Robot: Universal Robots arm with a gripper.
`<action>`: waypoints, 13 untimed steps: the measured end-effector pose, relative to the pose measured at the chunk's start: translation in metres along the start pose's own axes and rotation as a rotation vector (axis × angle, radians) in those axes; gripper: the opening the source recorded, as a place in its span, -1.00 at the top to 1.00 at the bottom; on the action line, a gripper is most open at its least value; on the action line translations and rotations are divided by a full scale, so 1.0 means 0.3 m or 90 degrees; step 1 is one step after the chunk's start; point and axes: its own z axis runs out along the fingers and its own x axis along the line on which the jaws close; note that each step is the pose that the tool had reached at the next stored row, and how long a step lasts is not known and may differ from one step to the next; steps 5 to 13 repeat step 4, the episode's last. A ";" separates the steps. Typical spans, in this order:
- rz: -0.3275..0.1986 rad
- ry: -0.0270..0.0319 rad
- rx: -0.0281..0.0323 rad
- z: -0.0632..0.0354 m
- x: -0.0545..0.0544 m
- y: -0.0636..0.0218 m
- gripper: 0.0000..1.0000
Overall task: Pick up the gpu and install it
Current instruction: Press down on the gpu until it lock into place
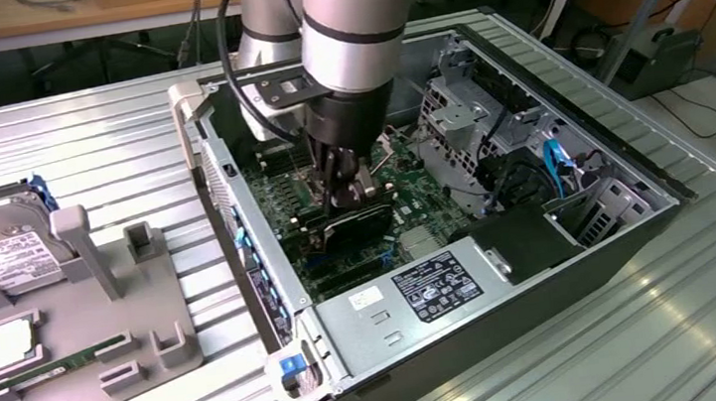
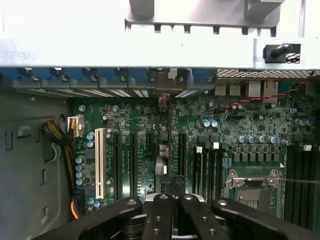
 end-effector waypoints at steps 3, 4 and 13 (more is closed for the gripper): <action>0.000 0.0000 0.0000 0.000 0.000 0.000 0.79; 0.000 0.0000 0.0000 0.000 0.000 0.000 0.79; 0.000 0.0000 0.0000 0.000 0.000 0.000 0.79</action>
